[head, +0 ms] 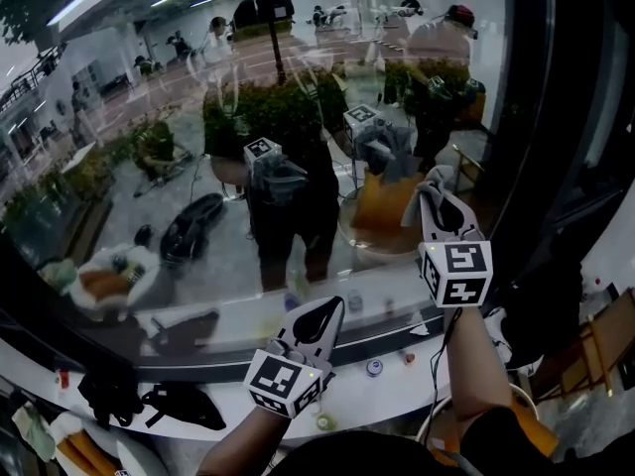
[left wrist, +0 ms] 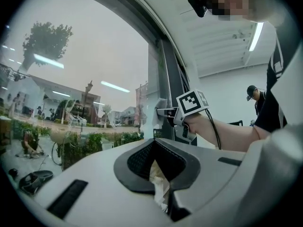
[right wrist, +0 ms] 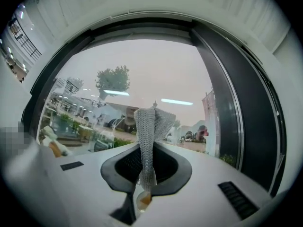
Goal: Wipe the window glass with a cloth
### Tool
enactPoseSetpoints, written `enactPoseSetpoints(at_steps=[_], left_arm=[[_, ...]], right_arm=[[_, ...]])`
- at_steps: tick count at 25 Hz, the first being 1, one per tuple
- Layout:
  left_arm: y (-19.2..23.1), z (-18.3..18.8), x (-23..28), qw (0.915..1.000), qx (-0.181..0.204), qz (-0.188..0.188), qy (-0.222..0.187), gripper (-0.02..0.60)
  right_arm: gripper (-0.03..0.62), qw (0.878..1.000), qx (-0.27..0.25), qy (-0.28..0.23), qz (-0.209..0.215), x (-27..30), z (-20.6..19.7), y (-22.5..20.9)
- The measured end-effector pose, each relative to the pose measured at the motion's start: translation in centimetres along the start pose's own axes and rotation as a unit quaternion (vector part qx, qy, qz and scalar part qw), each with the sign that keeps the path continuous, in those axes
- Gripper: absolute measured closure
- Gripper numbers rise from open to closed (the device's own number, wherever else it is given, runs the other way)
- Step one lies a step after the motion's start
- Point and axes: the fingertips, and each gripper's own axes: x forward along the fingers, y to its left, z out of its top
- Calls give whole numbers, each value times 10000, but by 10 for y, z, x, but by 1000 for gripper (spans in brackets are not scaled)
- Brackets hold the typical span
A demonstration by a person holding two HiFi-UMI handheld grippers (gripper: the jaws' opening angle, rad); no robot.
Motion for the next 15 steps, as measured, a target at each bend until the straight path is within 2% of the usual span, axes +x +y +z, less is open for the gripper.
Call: enactPoseSetpoints(at_steps=[6, 15], left_arm=[[8, 17, 3, 9996, 70, 66, -271, 574], [24, 18, -1, 9992, 36, 279, -275, 574]], right_arm=[[542, 9999, 6, -146, -53, 8, 6, -1], [542, 9999, 79, -69, -20, 27, 4, 0]])
